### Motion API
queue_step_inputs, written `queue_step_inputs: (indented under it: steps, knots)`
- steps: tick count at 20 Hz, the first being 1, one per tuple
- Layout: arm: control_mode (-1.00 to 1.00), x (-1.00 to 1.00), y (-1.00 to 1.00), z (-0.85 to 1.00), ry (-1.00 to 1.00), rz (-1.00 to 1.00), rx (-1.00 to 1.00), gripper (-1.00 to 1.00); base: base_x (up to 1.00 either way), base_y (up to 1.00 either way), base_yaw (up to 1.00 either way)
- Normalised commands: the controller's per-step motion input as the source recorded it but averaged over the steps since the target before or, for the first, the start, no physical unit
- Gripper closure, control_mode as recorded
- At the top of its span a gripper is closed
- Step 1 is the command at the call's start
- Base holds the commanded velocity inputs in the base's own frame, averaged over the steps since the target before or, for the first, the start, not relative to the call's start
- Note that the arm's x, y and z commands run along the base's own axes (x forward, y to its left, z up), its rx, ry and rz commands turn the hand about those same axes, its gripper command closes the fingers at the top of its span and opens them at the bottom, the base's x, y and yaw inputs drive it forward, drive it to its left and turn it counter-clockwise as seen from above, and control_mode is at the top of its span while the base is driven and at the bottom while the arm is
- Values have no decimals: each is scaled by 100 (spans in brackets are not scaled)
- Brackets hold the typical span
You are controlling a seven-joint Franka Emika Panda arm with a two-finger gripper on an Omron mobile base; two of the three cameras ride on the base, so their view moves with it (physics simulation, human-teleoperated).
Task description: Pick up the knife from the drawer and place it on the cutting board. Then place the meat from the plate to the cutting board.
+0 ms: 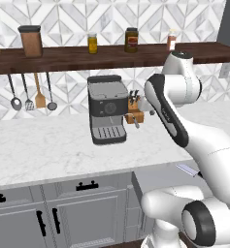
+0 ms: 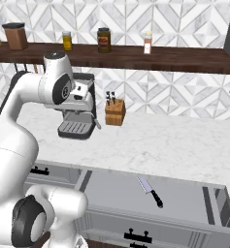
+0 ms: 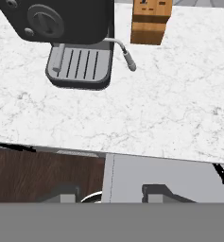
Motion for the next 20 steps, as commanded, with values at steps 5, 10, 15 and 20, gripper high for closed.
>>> queue_step_inputs:
  steps: [5,10,15,20]
  knots:
    - [-100,-13,-1,-6,0,0,-1,-100,0,0,0]
    - [-100,-8,0,-2,0,0,-1,-100,0,0,0]
    - [-100,-17,0,-6,1,0,3,-100,0,0,0]
    - [-100,-26,77,-37,-2,-23,9,-100,0,0,0]
